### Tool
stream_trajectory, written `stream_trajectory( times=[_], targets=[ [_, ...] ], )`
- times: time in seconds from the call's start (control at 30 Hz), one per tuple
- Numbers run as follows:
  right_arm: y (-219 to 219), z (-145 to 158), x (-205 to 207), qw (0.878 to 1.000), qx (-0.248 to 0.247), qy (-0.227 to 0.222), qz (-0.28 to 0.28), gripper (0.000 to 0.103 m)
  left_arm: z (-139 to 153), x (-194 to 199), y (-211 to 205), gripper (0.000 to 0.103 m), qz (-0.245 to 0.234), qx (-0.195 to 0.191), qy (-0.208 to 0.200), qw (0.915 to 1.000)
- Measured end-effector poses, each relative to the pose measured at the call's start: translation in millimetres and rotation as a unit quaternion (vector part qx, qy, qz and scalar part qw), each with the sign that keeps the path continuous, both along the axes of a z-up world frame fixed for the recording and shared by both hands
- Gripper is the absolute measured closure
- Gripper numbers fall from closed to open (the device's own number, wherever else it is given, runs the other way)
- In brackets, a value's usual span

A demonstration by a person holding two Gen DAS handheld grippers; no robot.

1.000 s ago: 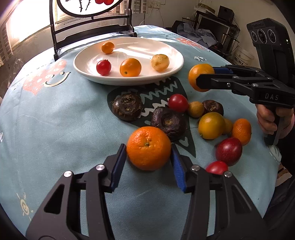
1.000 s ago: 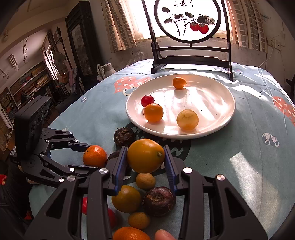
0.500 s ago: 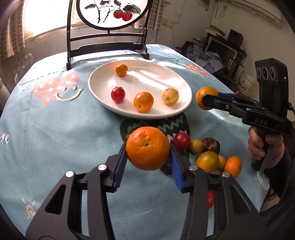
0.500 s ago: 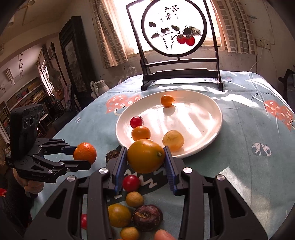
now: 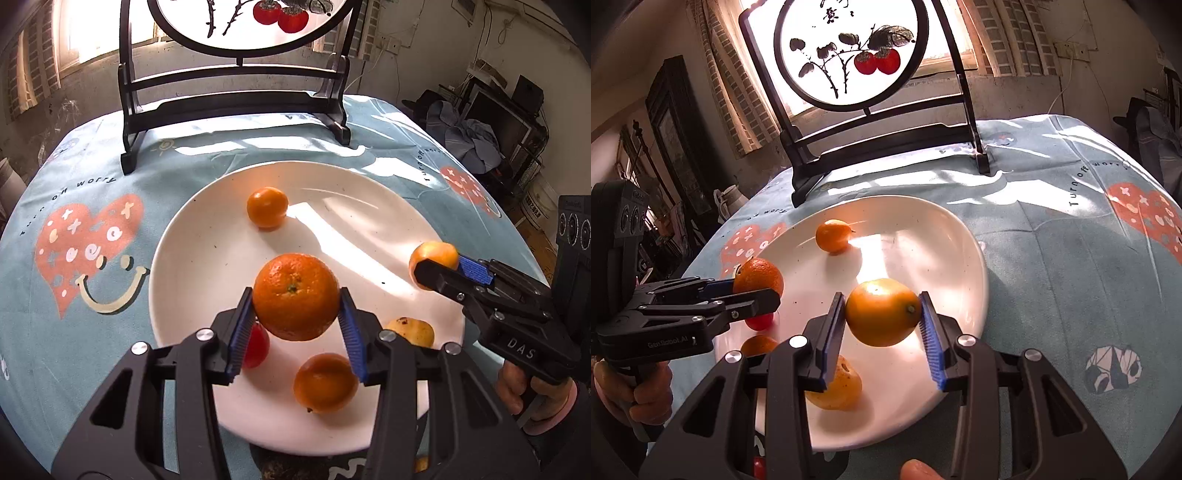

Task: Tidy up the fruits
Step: 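Lower both held fruits onto the plate and open both tools, then grasp a red tomato with the left tool while the right tool grasps an orange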

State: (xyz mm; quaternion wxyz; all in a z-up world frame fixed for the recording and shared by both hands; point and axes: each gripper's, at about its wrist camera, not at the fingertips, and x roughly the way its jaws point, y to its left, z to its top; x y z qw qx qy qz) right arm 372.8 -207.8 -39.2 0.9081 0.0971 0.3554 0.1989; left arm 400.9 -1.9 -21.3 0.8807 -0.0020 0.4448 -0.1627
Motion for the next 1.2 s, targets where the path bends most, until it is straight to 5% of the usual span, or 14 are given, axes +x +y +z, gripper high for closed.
stream_trajectory(
  times=[0.23,0.3,0.37,0.43,0.63,0.67,0.87,1.03,1.2],
  targets=[
    [9.7,-9.8,14.3,1.0,-0.017,0.017,0.019,0.063,-16.3,20.5,-7.4,0.057,0.005,0.015,0.027,0.9995],
    [10.0,-8.0,13.3,0.999,-0.018,0.021,0.024,0.049,-13.6,18.8,-4.1,0.056,0.011,0.009,0.025,0.9996],
    [7.7,1.1,5.7,1.0,-0.012,0.008,0.025,0.049,-3.5,10.7,2.4,0.033,0.021,-0.002,0.01,0.9997],
    [6.7,12.6,-4.1,1.0,-0.015,-0.009,0.025,0.049,11.7,-4.3,10.1,0.023,0.035,-0.008,-0.015,0.9993],
    [1.6,27.5,-49.0,0.999,-0.008,-0.026,0.035,0.046,39.0,-76.7,33.6,0.005,0.059,-0.012,-0.075,0.9954],
    [1.6,26.8,-57.5,0.999,-0.008,-0.023,0.037,0.037,38.1,-90.7,37.2,0.005,0.062,-0.01,-0.083,0.9945],
    [14.0,21.5,-107.6,0.996,-0.042,-0.029,0.073,0.037,9.4,-151.7,53.0,0.004,0.088,0.021,-0.082,0.9925],
    [17.3,21.6,-159.3,0.989,-0.078,-0.063,0.109,0.037,-0.4,-180.1,70.8,0.004,0.088,-0.032,-0.063,0.9936],
    [14.9,22.3,-213.4,0.985,-0.098,-0.067,0.124,0.037,-1.9,-195.1,76.7,0.004,0.099,-0.035,-0.07,0.992]
  ],
)
